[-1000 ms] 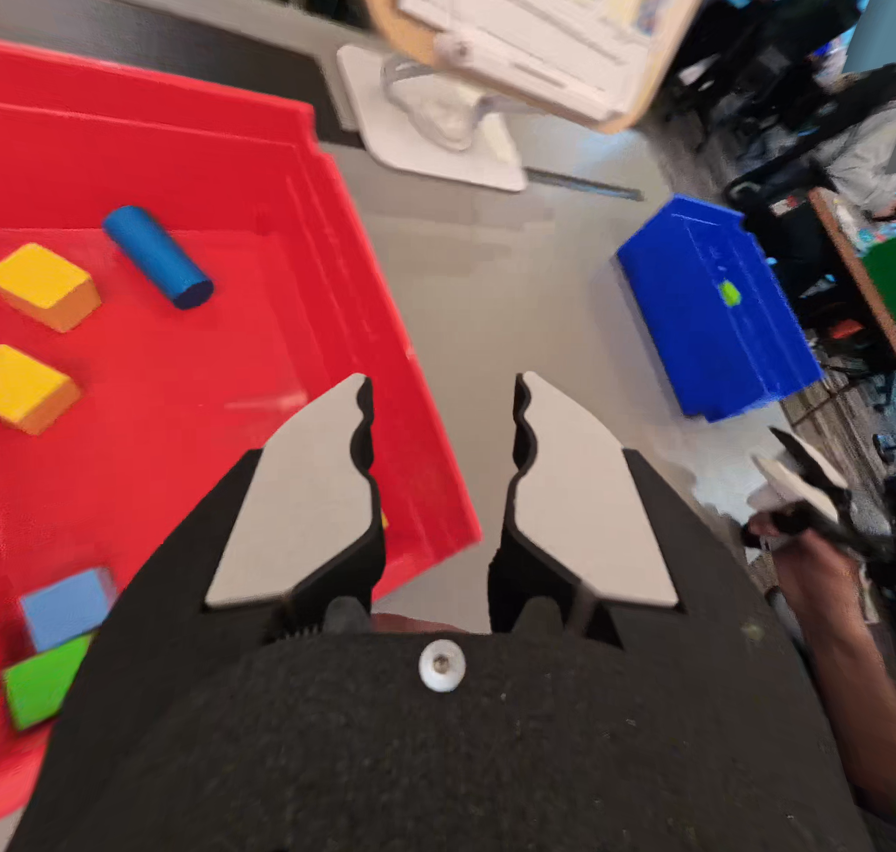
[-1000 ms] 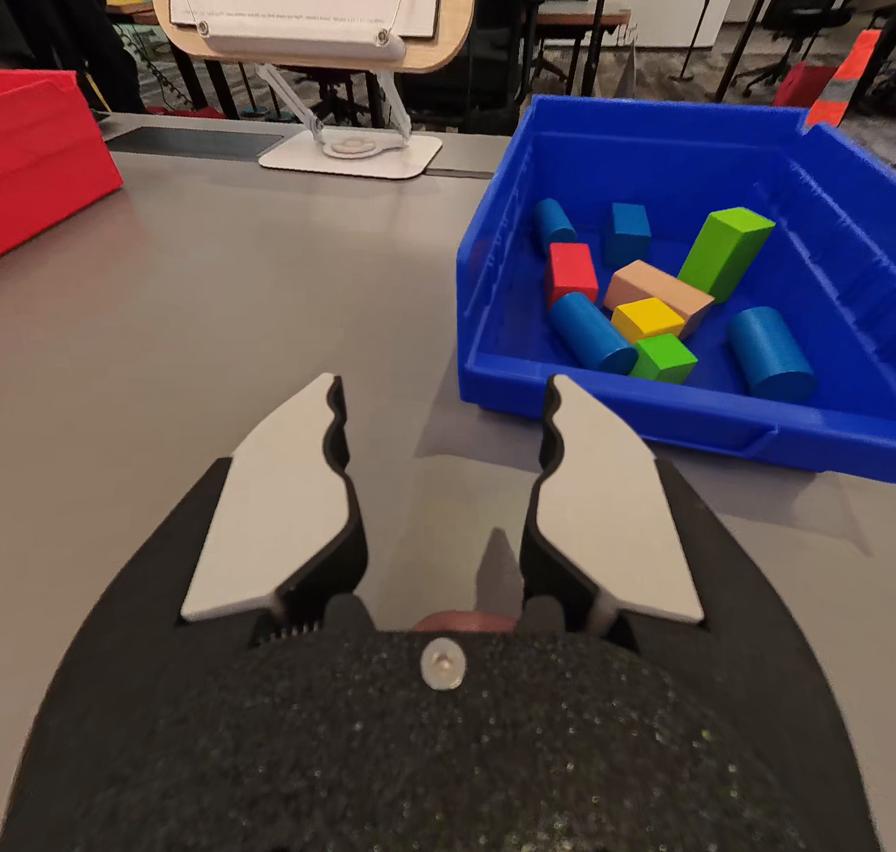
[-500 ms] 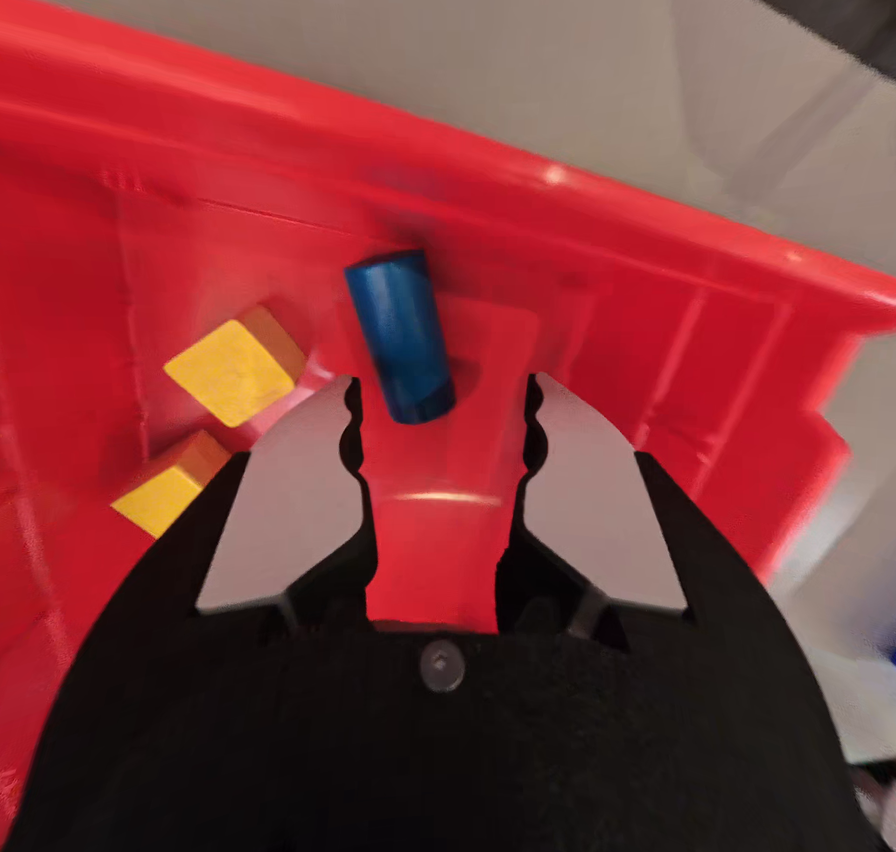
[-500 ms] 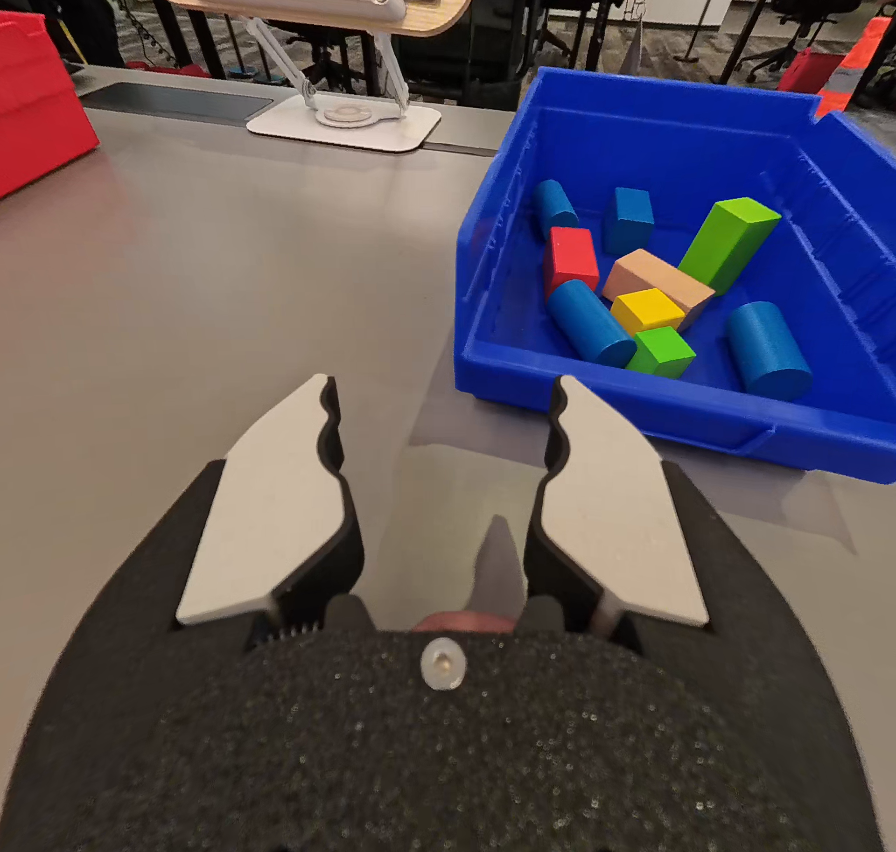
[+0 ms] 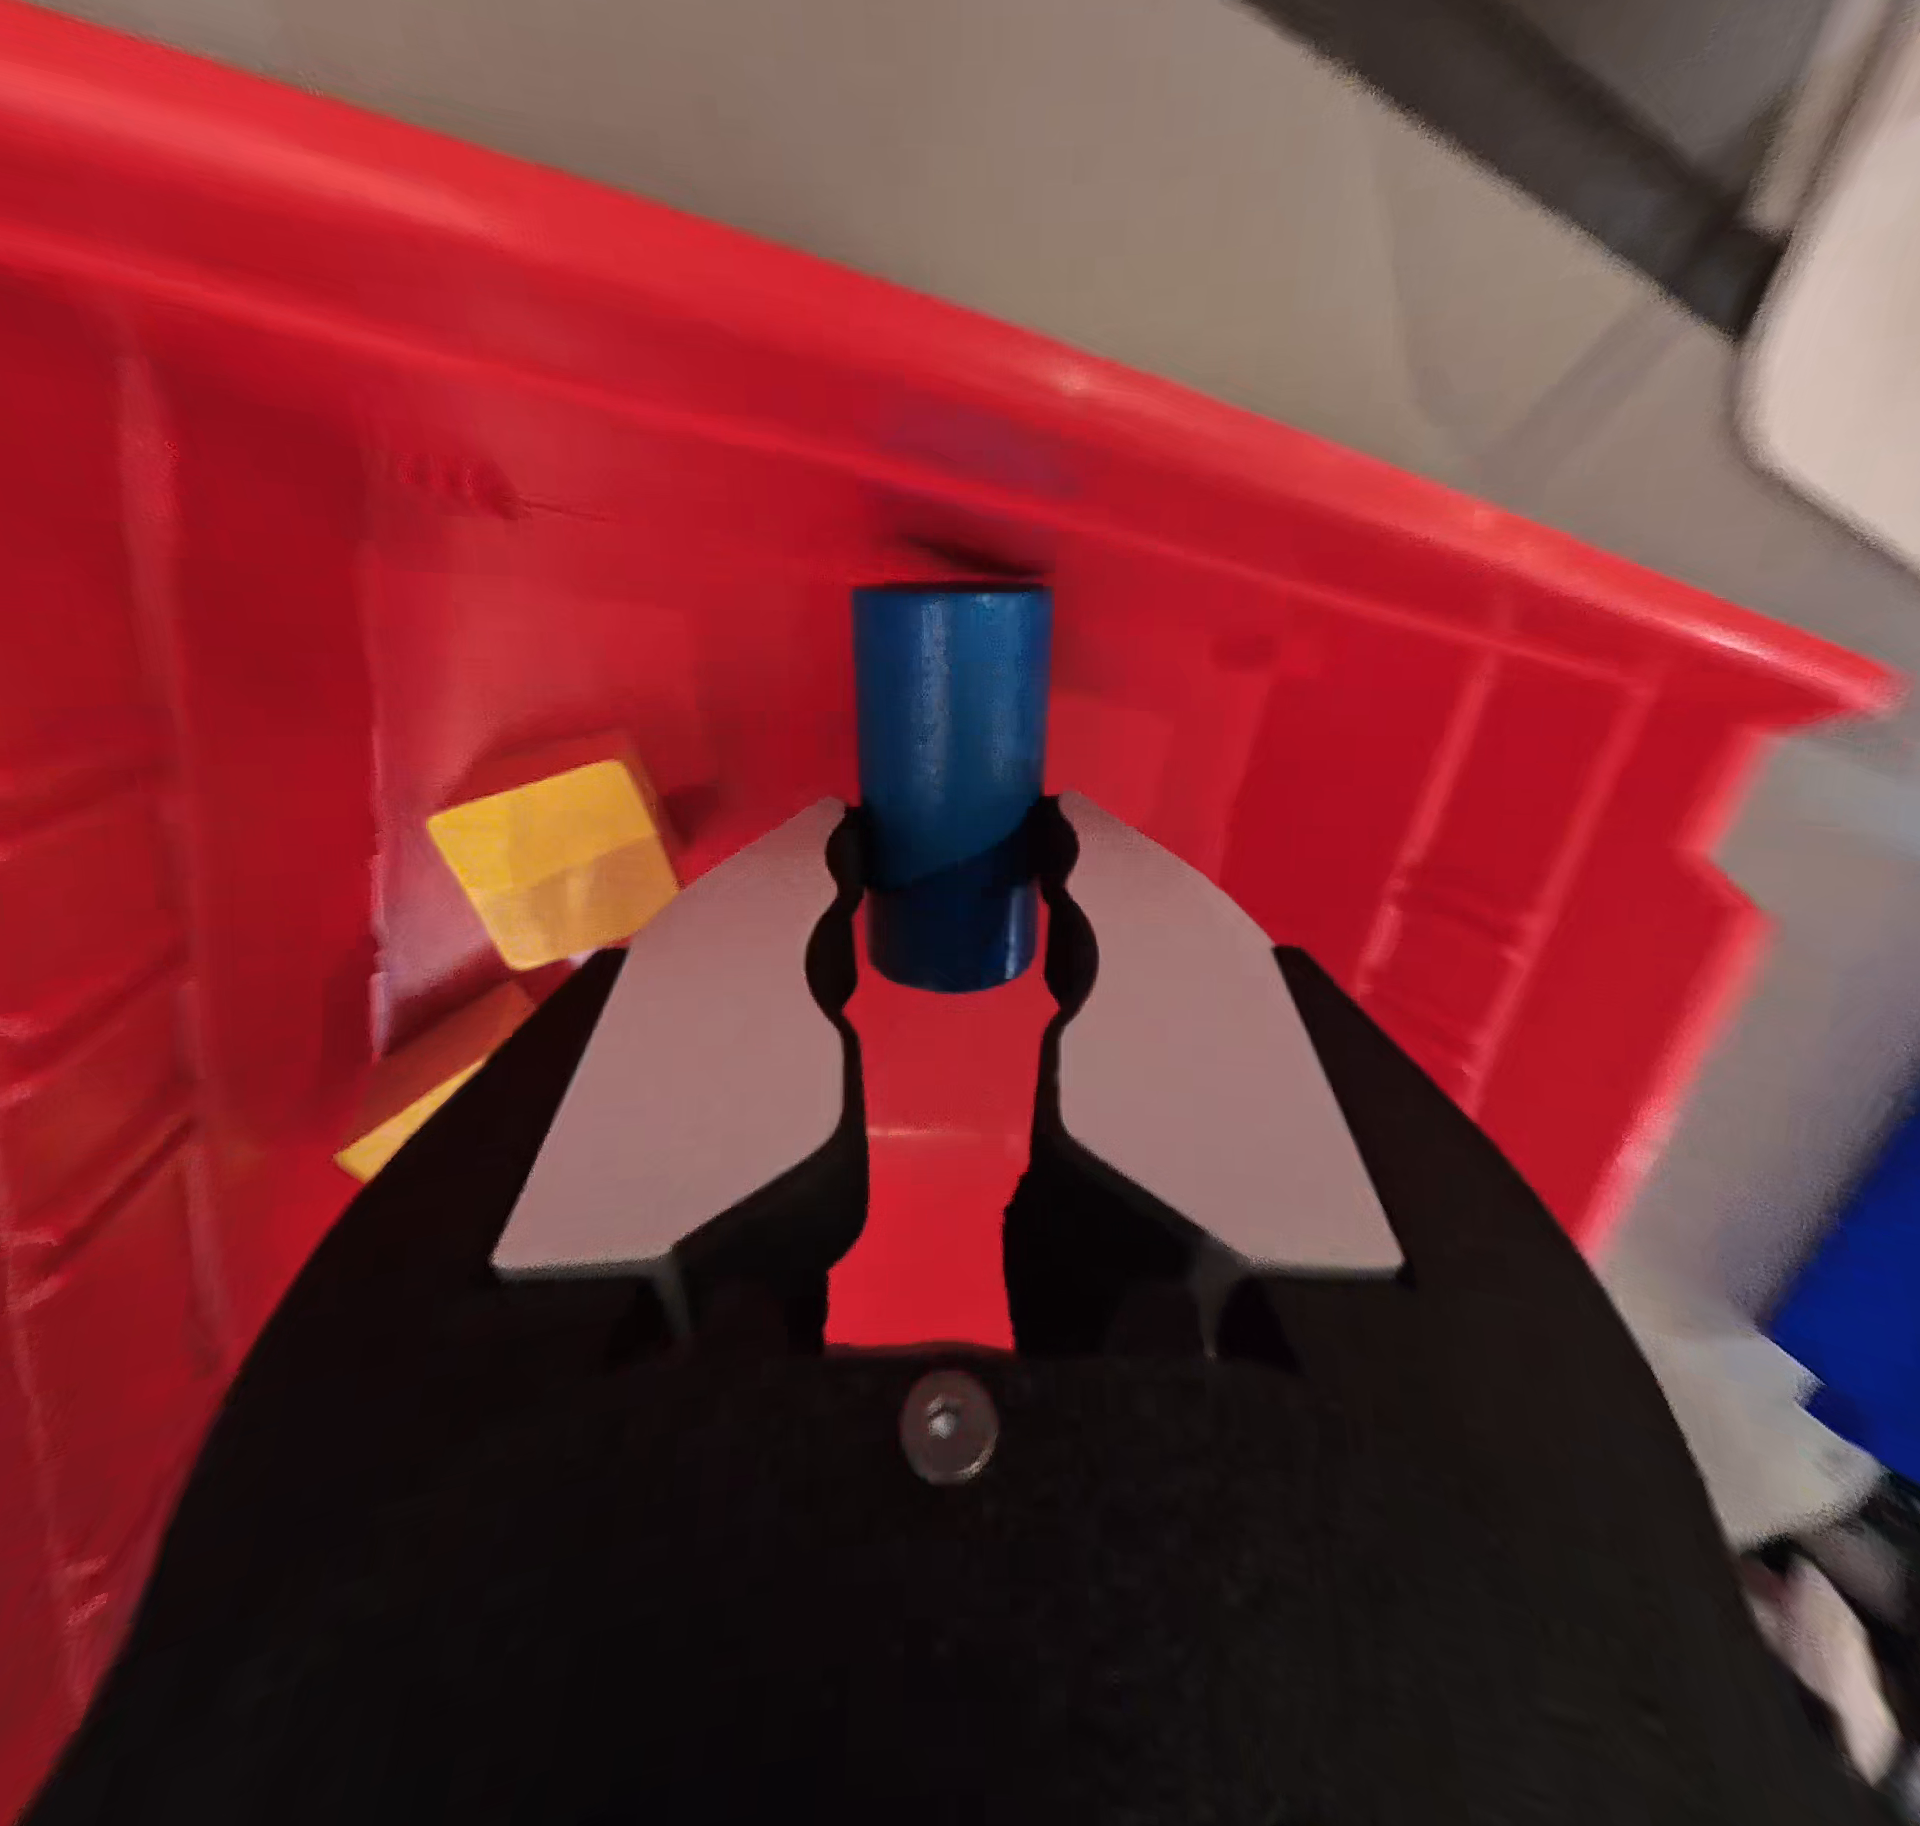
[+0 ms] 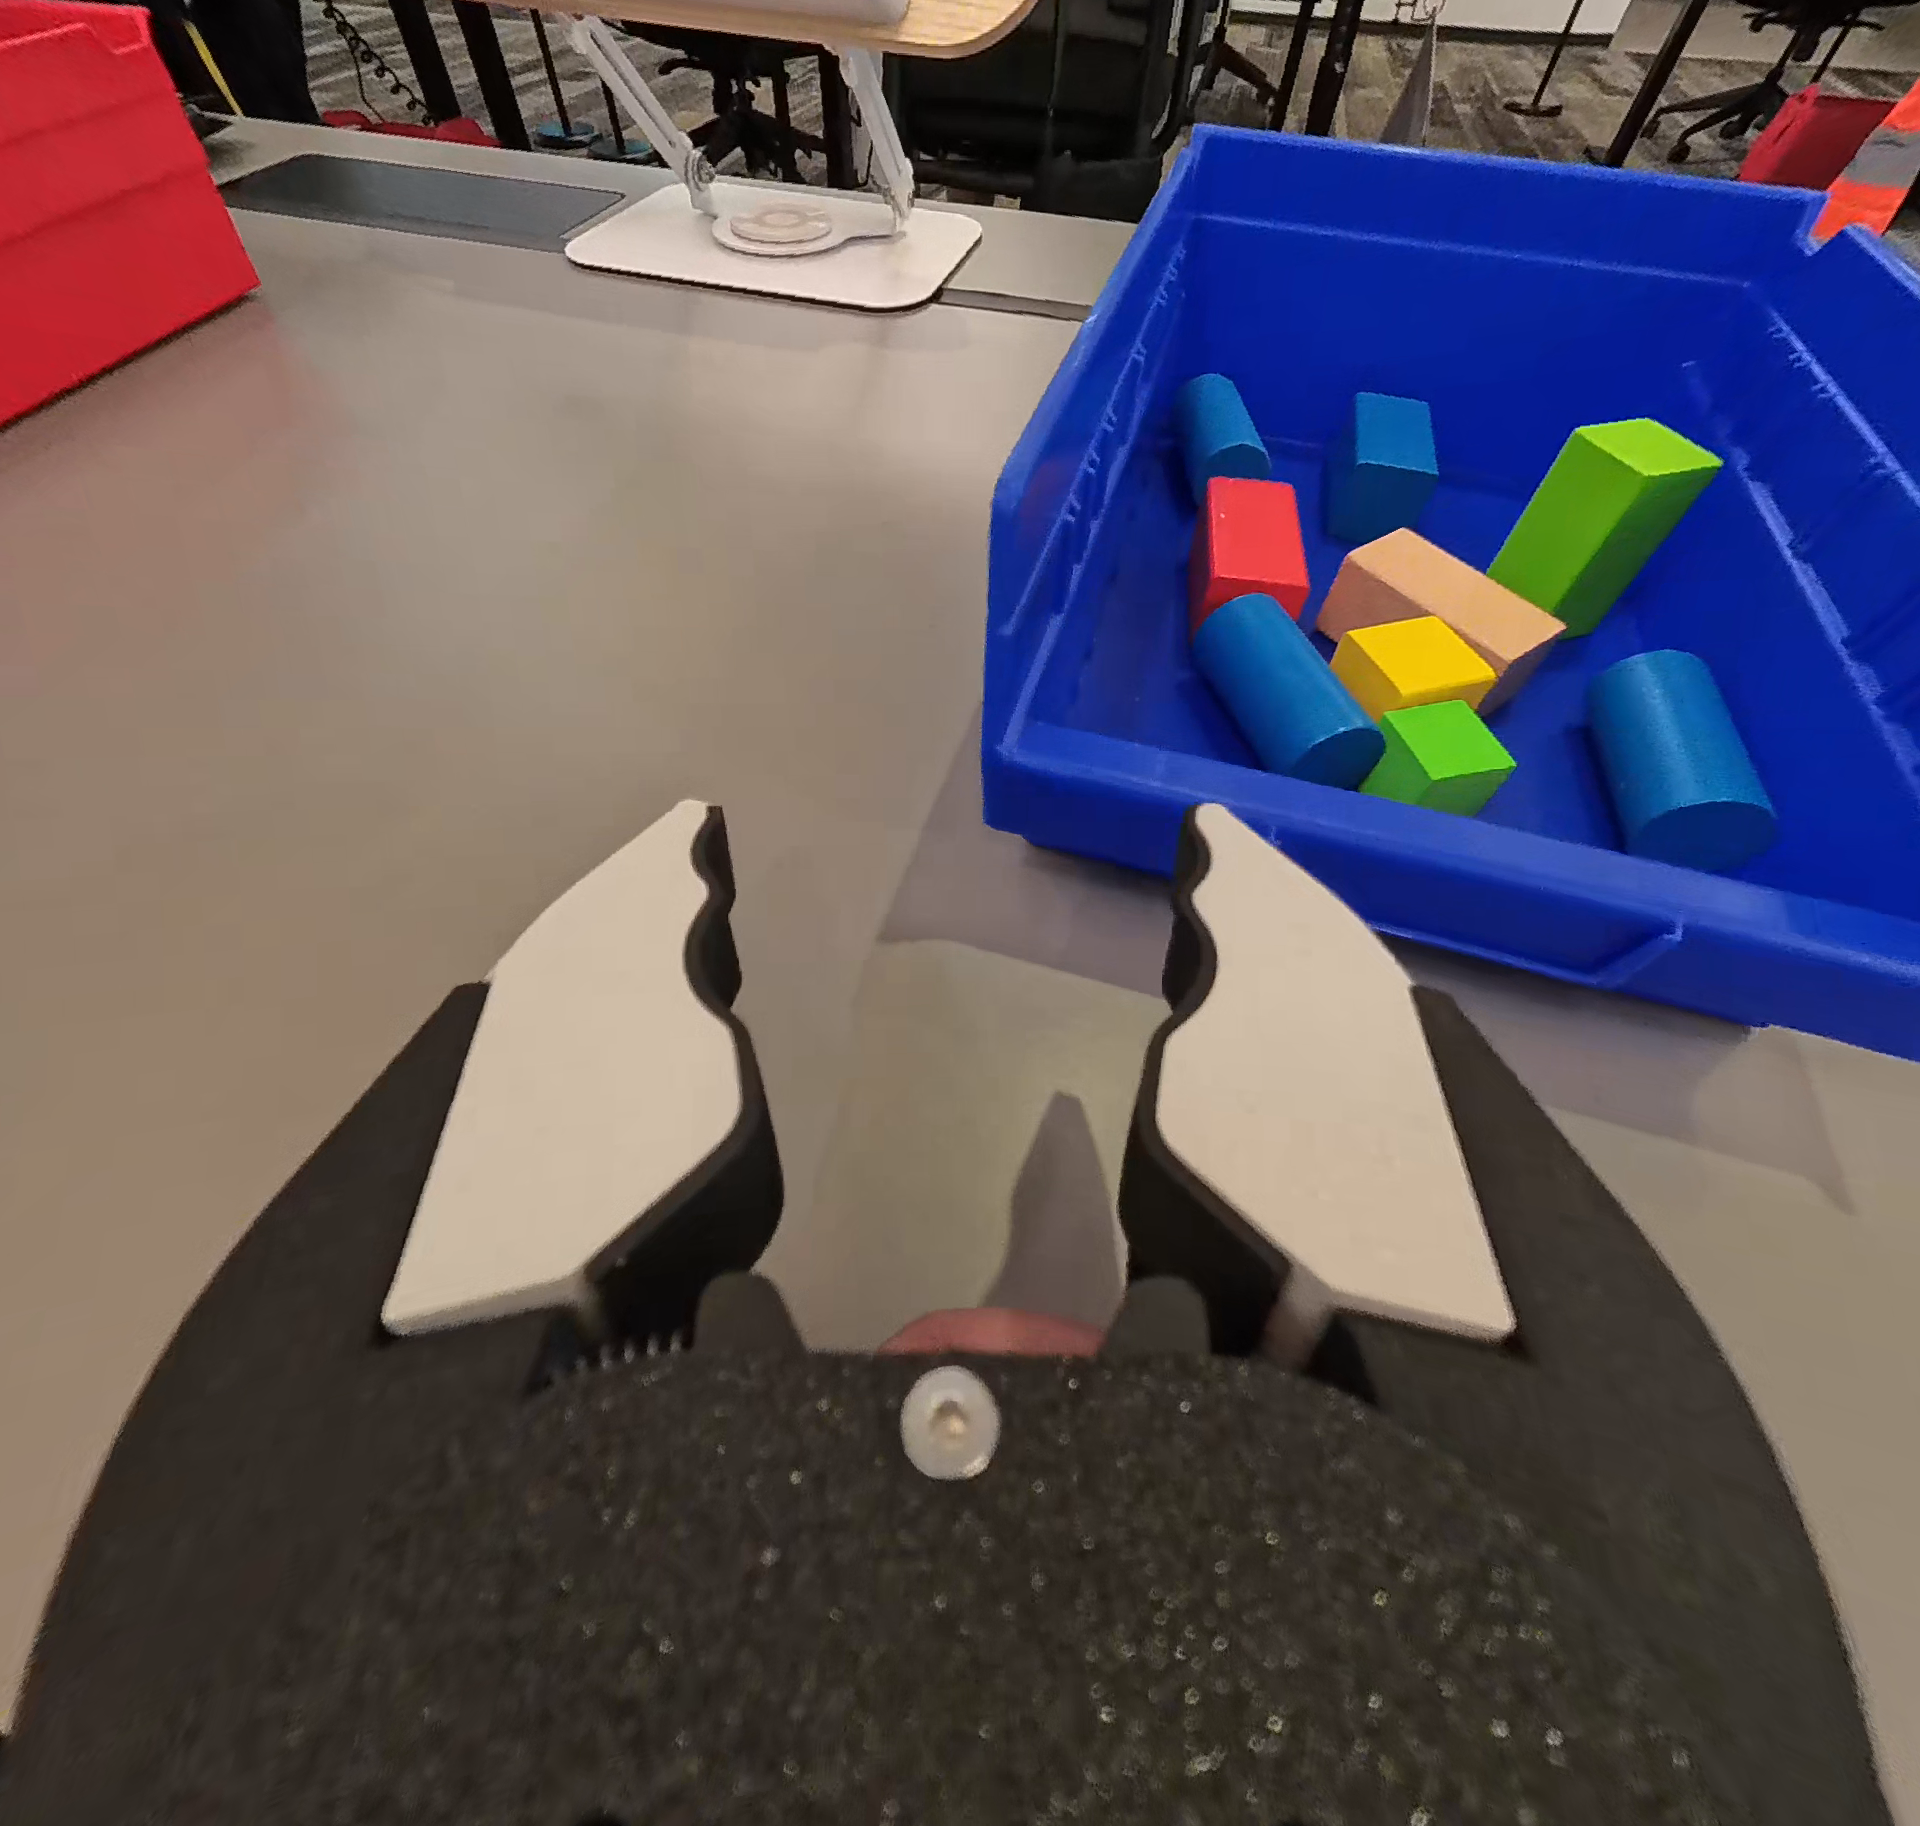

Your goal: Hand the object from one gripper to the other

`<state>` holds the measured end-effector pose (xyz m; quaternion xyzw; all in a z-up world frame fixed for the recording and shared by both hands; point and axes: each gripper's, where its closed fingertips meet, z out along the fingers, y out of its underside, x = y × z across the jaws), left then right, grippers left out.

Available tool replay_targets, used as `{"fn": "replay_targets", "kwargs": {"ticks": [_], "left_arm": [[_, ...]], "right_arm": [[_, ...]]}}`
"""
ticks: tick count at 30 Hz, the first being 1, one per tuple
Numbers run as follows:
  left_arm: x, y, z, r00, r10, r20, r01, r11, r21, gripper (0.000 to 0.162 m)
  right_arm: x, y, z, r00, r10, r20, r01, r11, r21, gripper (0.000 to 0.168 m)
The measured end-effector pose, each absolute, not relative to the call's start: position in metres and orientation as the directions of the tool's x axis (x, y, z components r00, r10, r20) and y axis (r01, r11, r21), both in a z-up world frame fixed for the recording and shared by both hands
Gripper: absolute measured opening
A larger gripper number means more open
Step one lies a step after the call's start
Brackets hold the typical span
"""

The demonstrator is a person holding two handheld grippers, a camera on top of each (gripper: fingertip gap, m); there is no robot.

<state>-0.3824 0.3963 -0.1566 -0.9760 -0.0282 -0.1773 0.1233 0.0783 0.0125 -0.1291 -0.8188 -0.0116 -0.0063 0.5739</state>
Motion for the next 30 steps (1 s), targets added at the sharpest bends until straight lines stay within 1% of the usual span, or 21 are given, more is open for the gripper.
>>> {"fn": "replay_targets", "kwargs": {"ticks": [1,3,6,9,12,14,17,20,22,25,27,28,30], "left_arm": [[-0.376,0.394,-0.145,0.896,-0.015,0.443,0.111,-0.960,-0.258,0.032],[-0.362,0.386,-0.112,0.784,-0.115,0.610,0.135,-0.928,-0.347,0.032],[-0.341,0.349,-0.063,0.600,-0.338,0.725,0.129,-0.854,-0.504,0.032],[-0.312,0.296,-0.024,0.410,-0.558,0.722,0.099,-0.759,-0.643,0.032],[-0.277,0.242,0.011,0.221,-0.751,0.623,0.075,-0.623,-0.778,0.032],[-0.251,0.209,0.031,0.091,-0.836,0.541,0.077,-0.536,-0.841,0.032],[-0.212,0.164,0.045,-0.054,-0.875,0.481,0.040,-0.483,-0.875,0.032],[-0.177,0.126,0.050,-0.145,-0.890,0.432,0.016,-0.438,-0.899,0.032],[-0.160,0.107,0.047,-0.176,-0.895,0.410,-0.011,-0.415,-0.910,0.032],[-0.143,0.090,0.040,-0.192,-0.903,0.385,-0.050,-0.383,-0.922,0.032],[-0.136,0.083,0.034,-0.200,-0.902,0.382,-0.075,-0.374,-0.924,0.032],[-0.134,0.083,0.032,-0.197,-0.903,0.383,-0.082,-0.374,-0.924,0.032],[-0.131,0.081,0.029,-0.202,-0.899,0.389,-0.088,-0.379,-0.921,0.032]], "right_arm": [[0.077,0.013,-0.129,1.000,0.019,0.020,0.026,-0.340,-0.940,0.080],[0.075,0.014,-0.128,0.999,0.037,0.017,0.029,-0.338,-0.941,0.079],[0.062,0.023,-0.122,0.992,0.122,-0.014,0.026,-0.324,-0.946,0.072],[0.042,0.043,-0.111,0.974,0.206,-0.092,-0.019,-0.333,-0.943,0.073],[-0.004,0.064,-0.088,0.892,0.400,-0.211,-0.060,-0.359,-0.932,0.073],[-0.038,0.078,-0.063,0.799,0.540,-0.265,-0.061,-0.365,-0.929,0.075],[-0.087,0.090,-0.015,0.613,0.726,-0.312,-0.085,-0.332,-0.939,0.076],[-0.123,0.096,0.032,0.450,0.828,-0.334,-0.180,-0.283,-0.942,0.079],[-0.139,0.099,0.050,0.362,0.860,-0.361,-0.234,-0.291,-0.928,0.080],[-0.151,0.099,0.061,0.240,0.874,-0.422,-0.301,-0.346,-0.888,0.078],[-0.152,0.094,0.065,0.157,0.878,-0.453,-0.335,-0.384,-0.860,0.072],[-0.153,0.092,0.063,0.133,0.873,-0.468,-0.332,-0.406,-0.851,0.070],[-0.156,0.092,0.055,0.139,0.871,-0.472,-0.288,-0.420,-0.860,0.071]]}}
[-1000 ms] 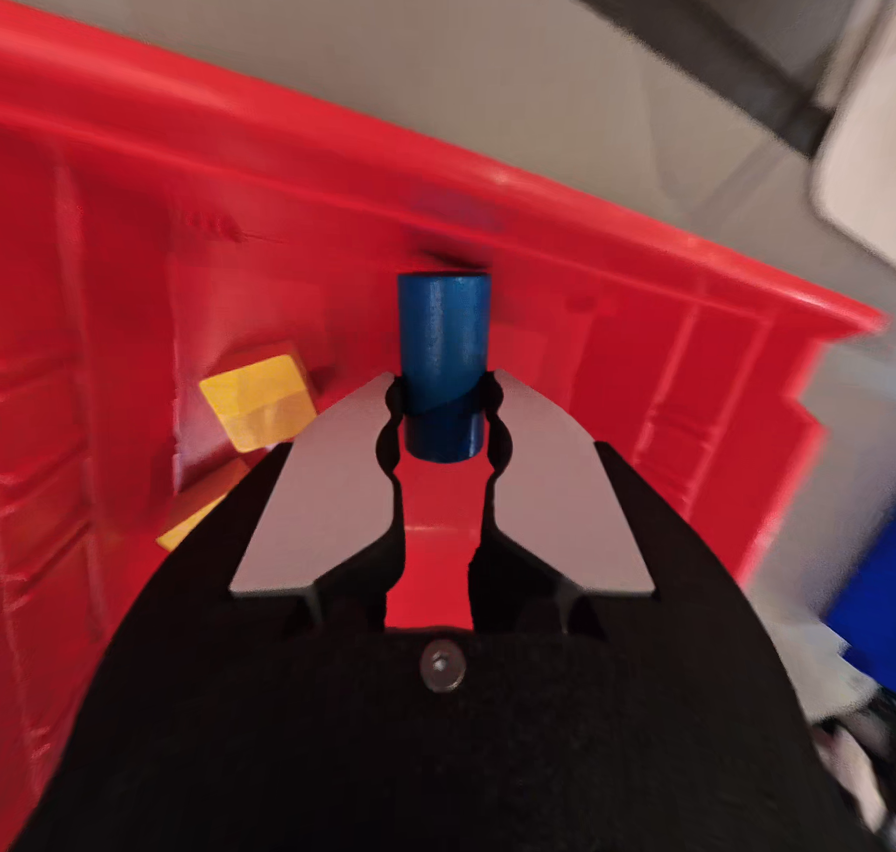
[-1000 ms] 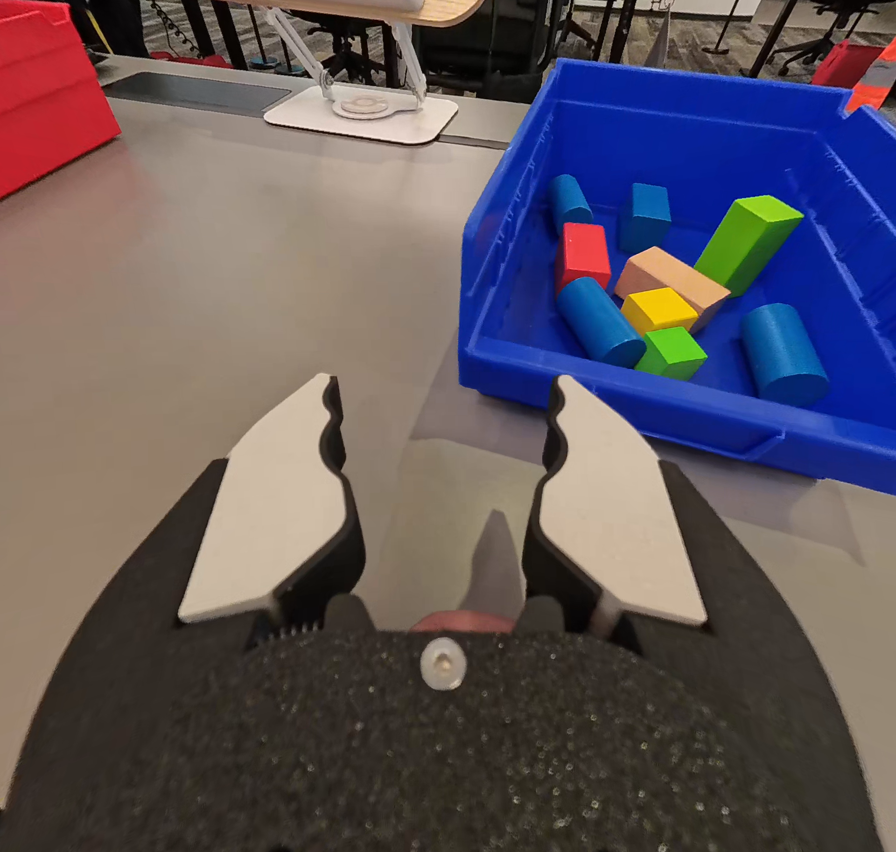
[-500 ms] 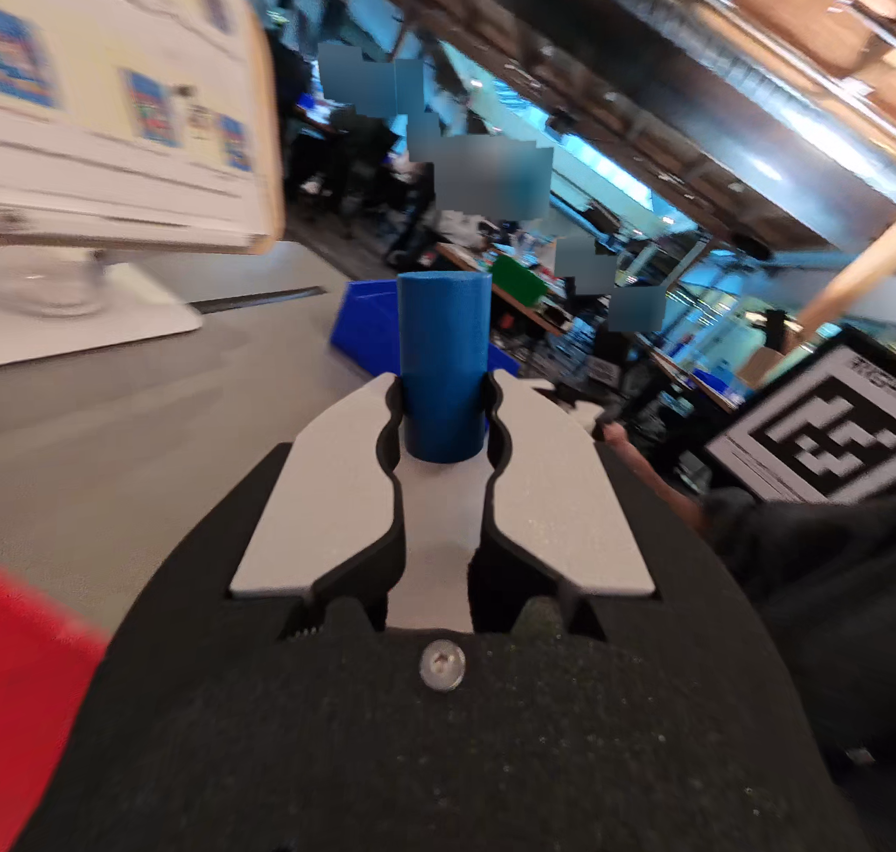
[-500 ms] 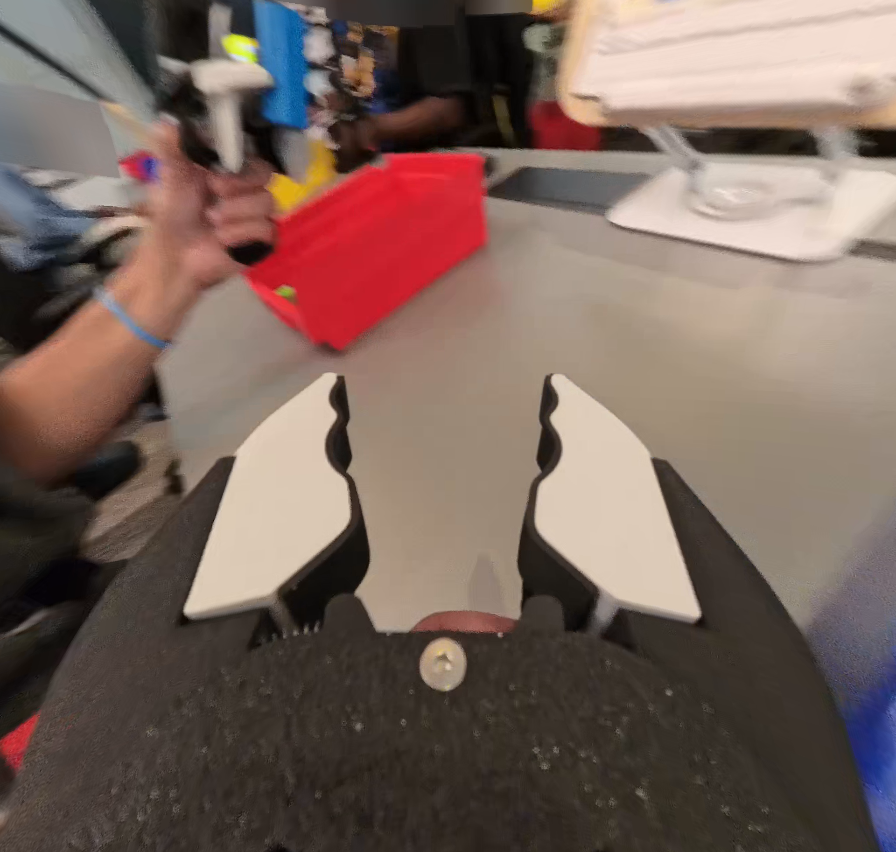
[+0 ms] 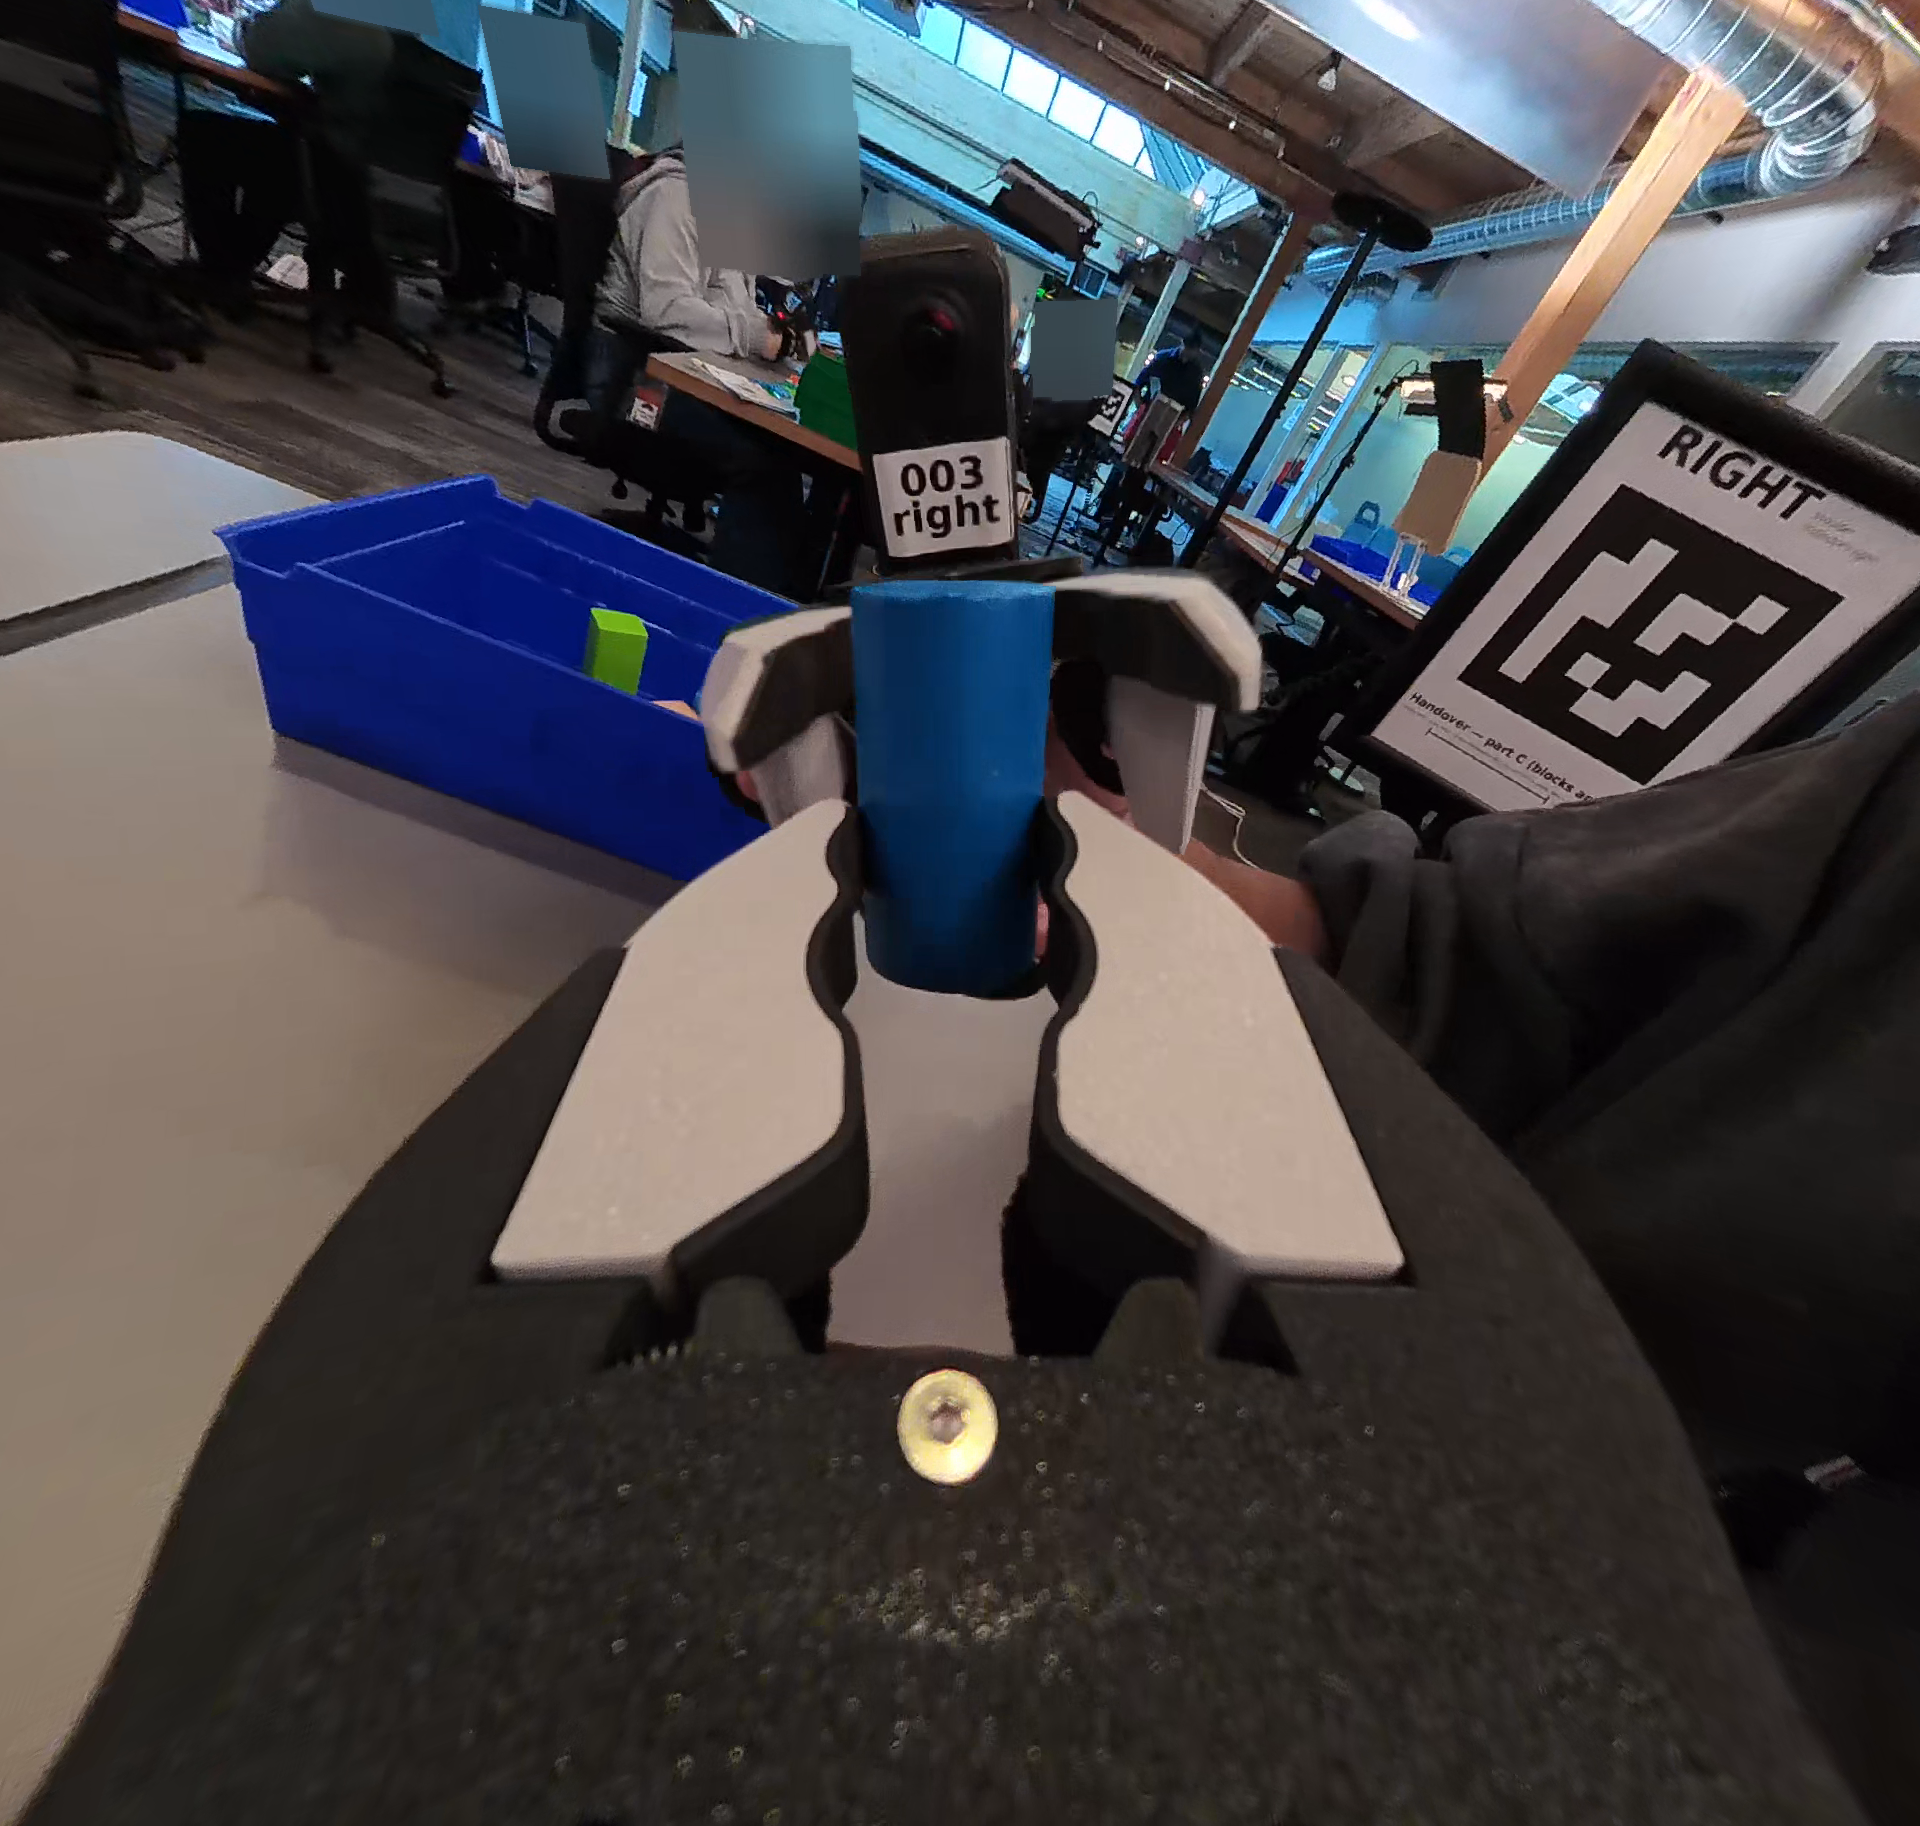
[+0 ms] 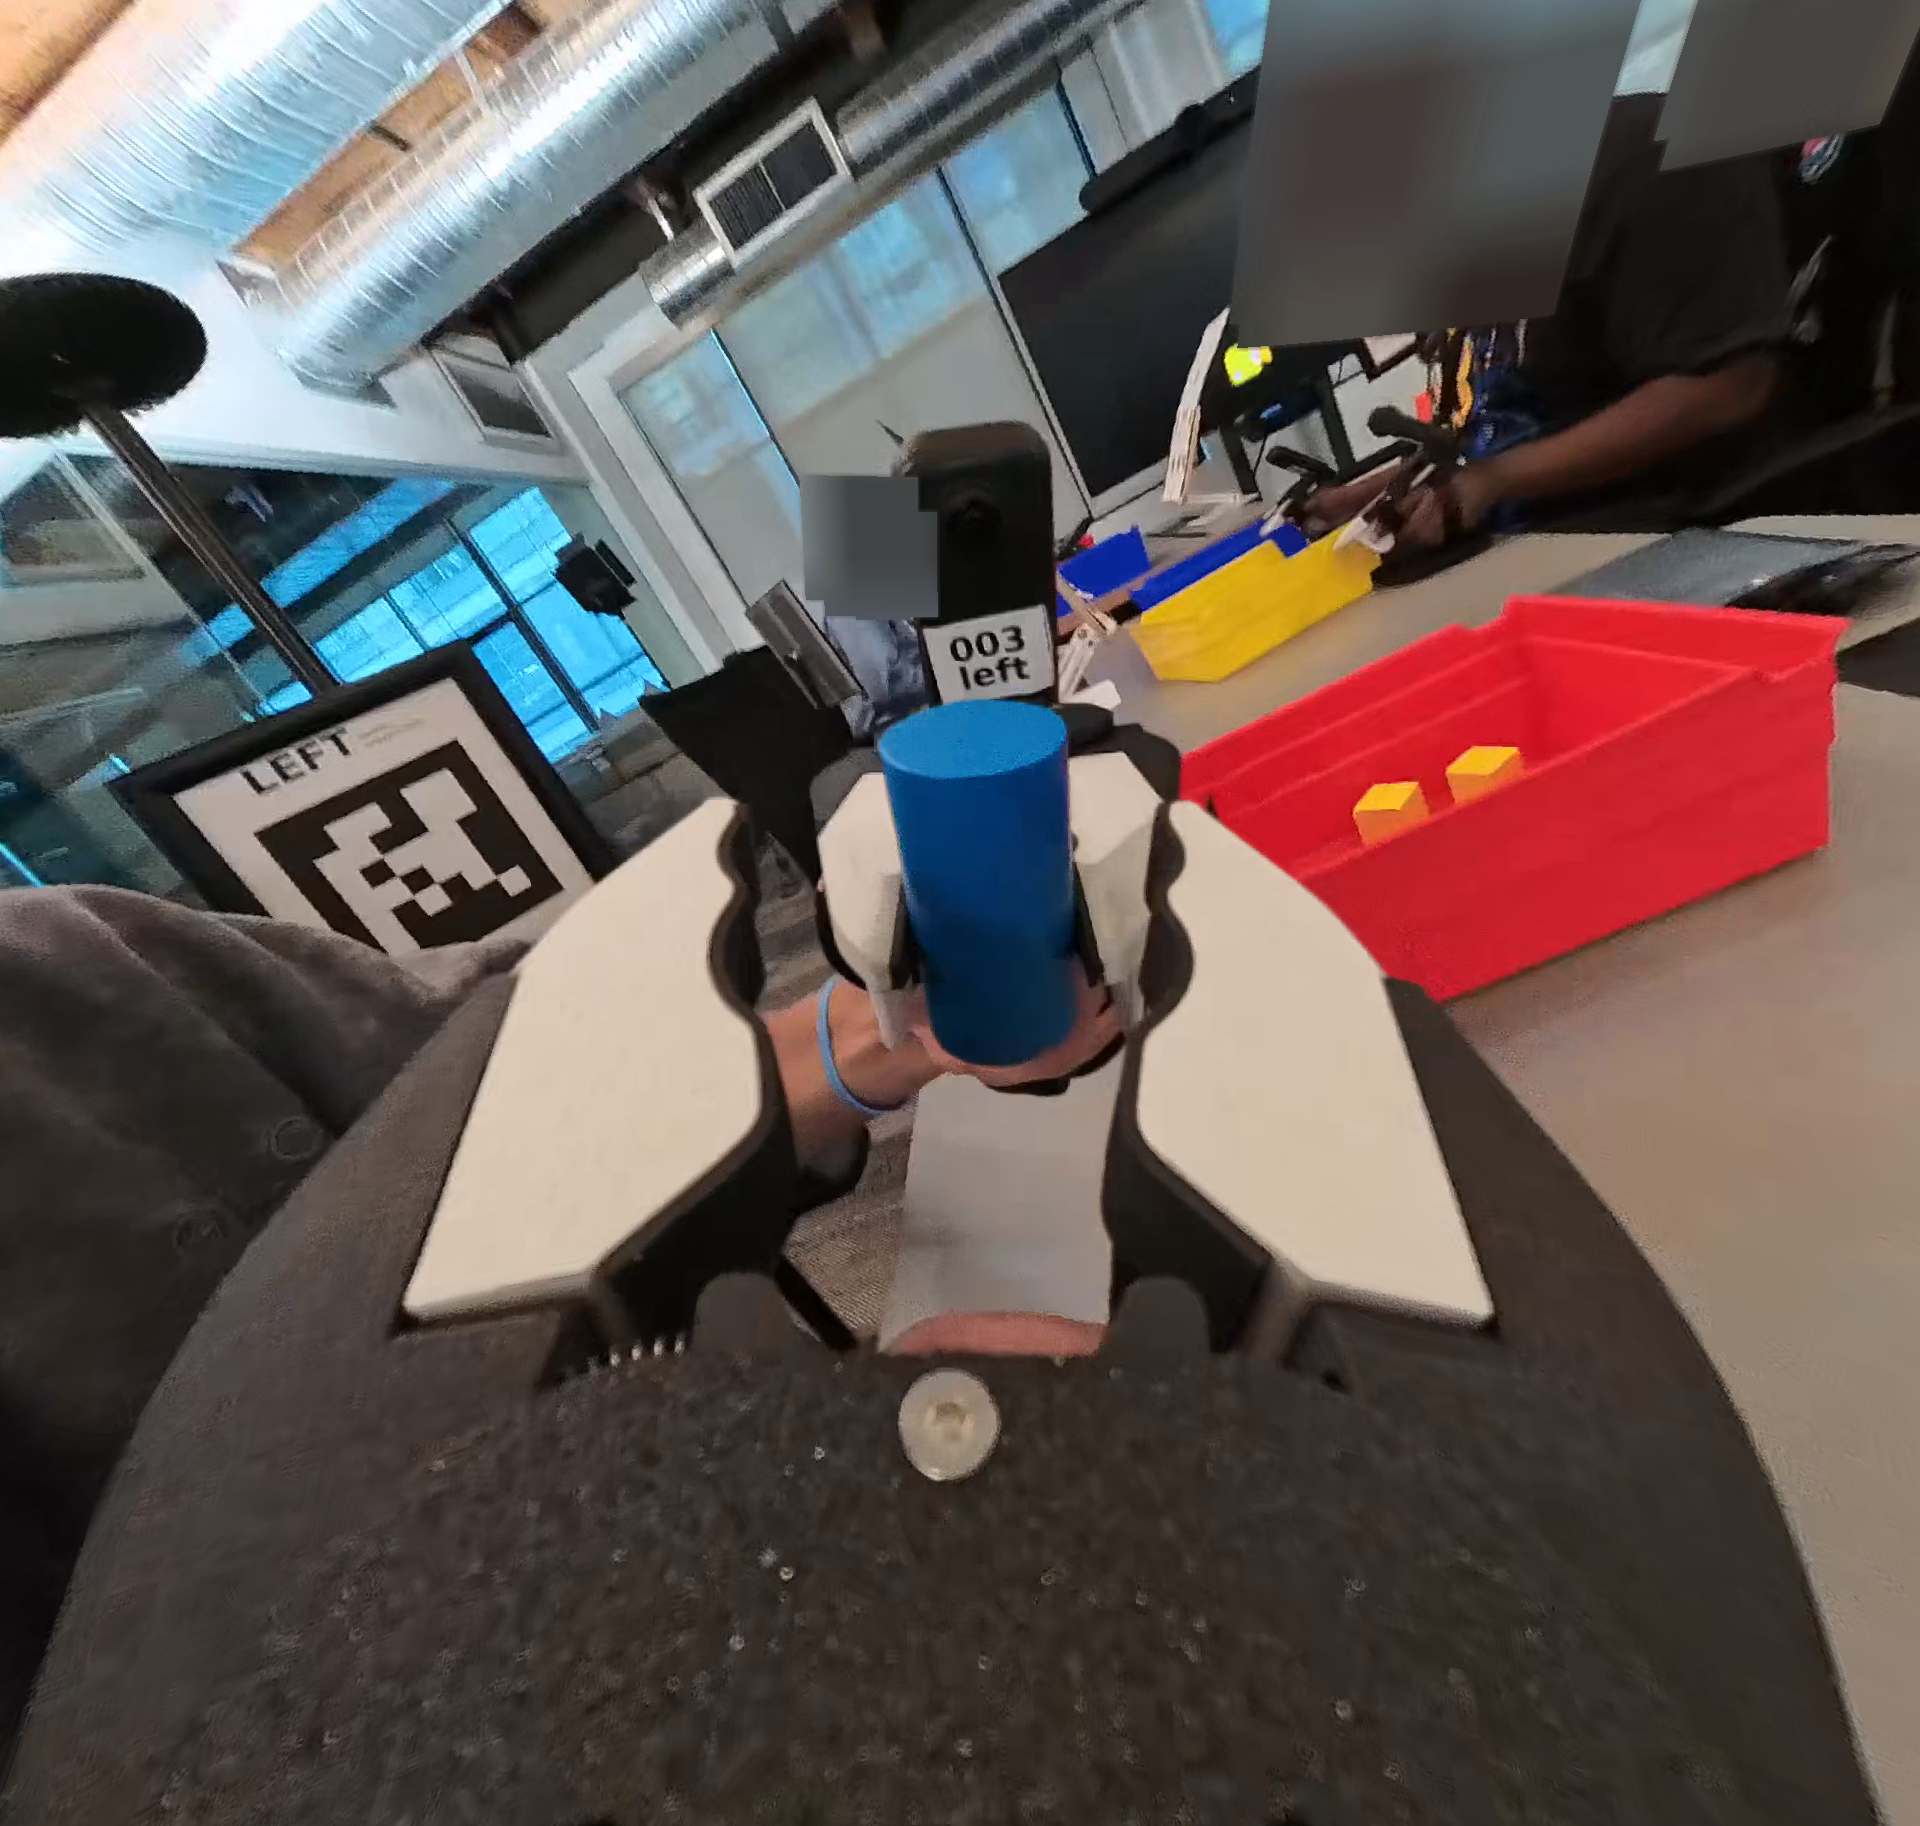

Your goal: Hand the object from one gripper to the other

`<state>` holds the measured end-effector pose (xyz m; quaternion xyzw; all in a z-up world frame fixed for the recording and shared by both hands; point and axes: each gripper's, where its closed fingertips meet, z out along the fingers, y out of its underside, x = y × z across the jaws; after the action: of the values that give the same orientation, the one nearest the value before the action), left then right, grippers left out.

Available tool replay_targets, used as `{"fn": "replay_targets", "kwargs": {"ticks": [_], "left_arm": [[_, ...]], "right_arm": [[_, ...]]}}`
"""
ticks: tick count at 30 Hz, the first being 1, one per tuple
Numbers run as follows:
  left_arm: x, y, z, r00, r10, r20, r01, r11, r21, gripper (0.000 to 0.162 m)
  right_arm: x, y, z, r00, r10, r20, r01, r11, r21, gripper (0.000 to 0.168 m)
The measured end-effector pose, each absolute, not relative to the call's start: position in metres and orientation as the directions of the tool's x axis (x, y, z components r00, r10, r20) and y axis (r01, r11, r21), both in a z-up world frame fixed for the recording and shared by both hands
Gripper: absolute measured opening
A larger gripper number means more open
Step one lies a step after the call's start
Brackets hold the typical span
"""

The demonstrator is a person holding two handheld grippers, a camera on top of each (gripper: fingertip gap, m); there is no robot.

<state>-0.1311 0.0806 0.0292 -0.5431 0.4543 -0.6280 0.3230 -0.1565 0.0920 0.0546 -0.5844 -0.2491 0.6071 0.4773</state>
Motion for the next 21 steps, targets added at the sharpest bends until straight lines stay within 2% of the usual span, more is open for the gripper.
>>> {"fn": "replay_targets", "kwargs": {"ticks": [3,4,5,10,12,13,16,18,21], "left_arm": [[-0.126,0.081,0.022,-0.195,-0.894,0.403,-0.113,-0.388,-0.915,0.032],[-0.124,0.080,0.019,-0.194,-0.892,0.408,-0.125,-0.391,-0.912,0.032],[-0.122,0.079,0.018,-0.196,-0.886,0.420,-0.128,-0.401,-0.907,0.032],[-0.119,0.078,0.017,-0.132,-0.886,0.444,-0.124,-0.429,-0.895,0.033],[-0.127,0.072,0.007,-0.077,-0.909,0.409,-0.146,-0.396,-0.907,0.061],[-0.132,0.069,-0.004,-0.037,-0.922,0.386,-0.166,-0.376,-0.912,0.069],[-0.155,0.060,-0.053,0.133,-0.935,0.329,-0.235,-0.352,-0.906,0.070],[-0.179,0.059,-0.085,0.271,-0.925,0.264,-0.244,-0.332,-0.911,0.064],[-0.204,0.054,-0.107,0.369,-0.879,0.301,-0.202,-0.392,-0.898,0.053]], "right_arm": [[-0.156,0.096,0.045,0.170,0.871,-0.461,-0.281,-0.406,-0.870,0.070],[-0.155,0.094,0.045,0.148,0.878,-0.456,-0.278,-0.406,-0.871,0.039],[-0.152,0.096,0.041,0.167,0.880,-0.444,-0.264,-0.394,-0.880,0.033],[-0.146,0.096,0.041,0.167,0.879,-0.447,-0.268,-0.396,-0.878,0.033],[-0.141,0.094,0.043,0.194,0.884,-0.426,-0.261,-0.373,-0.891,0.033],[-0.136,0.093,0.045,0.214,0.886,-0.412,-0.255,-0.357,-0.899,0.033],[-0.109,0.094,0.055,0.319,0.880,-0.351,-0.220,-0.291,-0.931,0.033],[-0.075,0.102,0.061,0.436,0.842,-0.318,-0.192,-0.259,-0.947,0.033],[0.003,0.124,0.055,0.713,0.661,-0.233,-0.081,-0.253,-0.964,0.033]]}}
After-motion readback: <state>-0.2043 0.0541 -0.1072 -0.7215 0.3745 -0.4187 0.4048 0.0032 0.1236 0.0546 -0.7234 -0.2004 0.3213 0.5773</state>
